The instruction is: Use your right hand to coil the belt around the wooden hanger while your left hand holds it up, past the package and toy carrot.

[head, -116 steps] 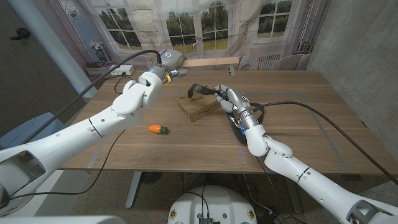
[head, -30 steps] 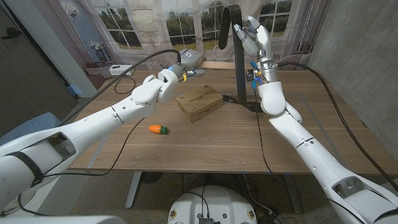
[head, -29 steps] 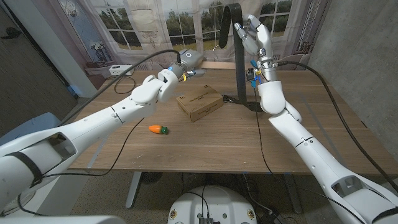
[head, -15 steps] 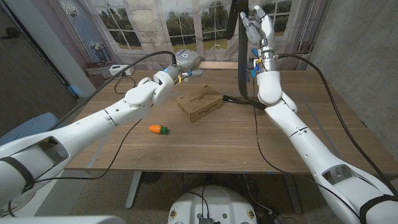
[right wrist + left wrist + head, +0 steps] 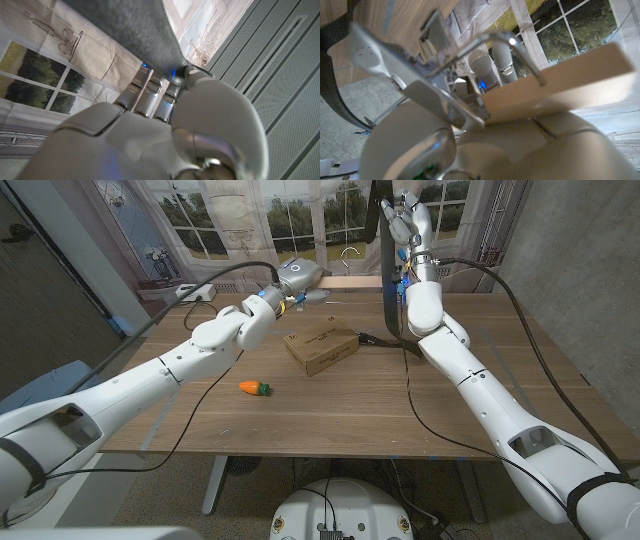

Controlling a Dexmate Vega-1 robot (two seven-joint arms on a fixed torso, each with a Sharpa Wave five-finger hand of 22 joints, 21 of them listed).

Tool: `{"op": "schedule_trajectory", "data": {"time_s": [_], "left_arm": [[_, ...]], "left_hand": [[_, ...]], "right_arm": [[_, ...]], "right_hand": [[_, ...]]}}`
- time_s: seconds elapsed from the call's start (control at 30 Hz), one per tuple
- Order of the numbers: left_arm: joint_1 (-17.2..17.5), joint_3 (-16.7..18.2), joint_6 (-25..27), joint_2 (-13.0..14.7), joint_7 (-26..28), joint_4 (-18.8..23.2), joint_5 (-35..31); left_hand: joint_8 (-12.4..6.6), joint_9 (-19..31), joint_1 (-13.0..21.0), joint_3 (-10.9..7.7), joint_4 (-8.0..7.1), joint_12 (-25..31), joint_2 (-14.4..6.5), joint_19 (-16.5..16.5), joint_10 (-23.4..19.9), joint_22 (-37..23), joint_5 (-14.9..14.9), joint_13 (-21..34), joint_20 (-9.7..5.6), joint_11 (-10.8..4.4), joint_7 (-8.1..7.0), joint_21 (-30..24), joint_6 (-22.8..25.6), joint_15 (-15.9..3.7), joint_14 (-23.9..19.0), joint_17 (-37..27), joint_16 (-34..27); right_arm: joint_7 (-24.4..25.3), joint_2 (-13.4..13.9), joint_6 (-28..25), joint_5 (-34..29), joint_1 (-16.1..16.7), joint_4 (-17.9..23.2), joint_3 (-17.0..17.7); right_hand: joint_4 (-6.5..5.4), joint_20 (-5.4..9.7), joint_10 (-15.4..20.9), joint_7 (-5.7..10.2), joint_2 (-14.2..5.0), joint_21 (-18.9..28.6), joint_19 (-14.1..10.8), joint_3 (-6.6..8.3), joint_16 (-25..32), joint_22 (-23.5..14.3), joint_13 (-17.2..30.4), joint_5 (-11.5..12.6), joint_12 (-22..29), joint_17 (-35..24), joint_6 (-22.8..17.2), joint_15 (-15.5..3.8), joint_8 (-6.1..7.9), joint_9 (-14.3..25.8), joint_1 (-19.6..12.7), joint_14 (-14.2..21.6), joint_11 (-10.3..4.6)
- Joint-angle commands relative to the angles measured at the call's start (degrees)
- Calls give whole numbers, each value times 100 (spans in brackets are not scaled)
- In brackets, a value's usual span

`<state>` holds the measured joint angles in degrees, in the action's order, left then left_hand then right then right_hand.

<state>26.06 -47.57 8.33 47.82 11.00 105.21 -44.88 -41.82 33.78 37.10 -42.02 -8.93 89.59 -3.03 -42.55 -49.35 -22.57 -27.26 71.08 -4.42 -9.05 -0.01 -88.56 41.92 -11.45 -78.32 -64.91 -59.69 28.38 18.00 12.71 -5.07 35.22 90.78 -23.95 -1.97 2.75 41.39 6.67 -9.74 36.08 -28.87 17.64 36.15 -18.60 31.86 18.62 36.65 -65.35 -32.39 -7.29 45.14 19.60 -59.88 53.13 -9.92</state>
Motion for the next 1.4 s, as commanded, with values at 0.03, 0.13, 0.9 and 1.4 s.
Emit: {"op": "schedule_trajectory", "data": {"time_s": [0.03,0.13,0.9,1.4], "left_arm": [[153,201,-185,216,-15,147,198],[217,252,-133,279,-44,212,196],[564,865,-757,388,309,219,1465],[624,1247,-1077,243,252,27,2455]], "left_hand": [[-58,-8,-54,-49,11,27,30,37,13,-14,5,1,-236,-21,-8,-24,-12,11,-26,-27,-1],[-65,-24,-57,-53,10,30,40,40,8,-8,-4,1,-229,-12,-14,-19,-6,11,-29,-33,-6],[-134,-36,-64,-85,11,28,68,36,14,11,-57,1,-220,-11,-17,-16,-8,23,-35,26,34],[-169,-47,-66,-97,12,33,70,27,-5,15,-75,1,-234,-1,-20,-24,-32,14,-52,15,20]], "right_arm": [[-101,270,-767,74,-316,-54,-64],[-123,362,-944,85,-406,-50,-45],[-583,720,-1646,694,-940,-674,-121],[-747,741,-1405,934,-954,-1227,-295]], "right_hand": [[14,41,473,-207,-39,55,-29,27,-49,3,1089,21,637,-33,-276,-556,581,1828,-43,36,-5],[13,45,470,-188,-40,66,-17,26,-66,6,1084,19,635,-47,-270,-555,576,1817,-41,33,-8],[12,27,496,-232,-36,155,77,26,-254,40,941,5,580,-79,-251,-554,541,1714,-35,11,67],[23,18,506,-241,-37,221,111,35,-345,66,924,-4,589,-107,-251,-557,557,1705,-47,43,84]]}}
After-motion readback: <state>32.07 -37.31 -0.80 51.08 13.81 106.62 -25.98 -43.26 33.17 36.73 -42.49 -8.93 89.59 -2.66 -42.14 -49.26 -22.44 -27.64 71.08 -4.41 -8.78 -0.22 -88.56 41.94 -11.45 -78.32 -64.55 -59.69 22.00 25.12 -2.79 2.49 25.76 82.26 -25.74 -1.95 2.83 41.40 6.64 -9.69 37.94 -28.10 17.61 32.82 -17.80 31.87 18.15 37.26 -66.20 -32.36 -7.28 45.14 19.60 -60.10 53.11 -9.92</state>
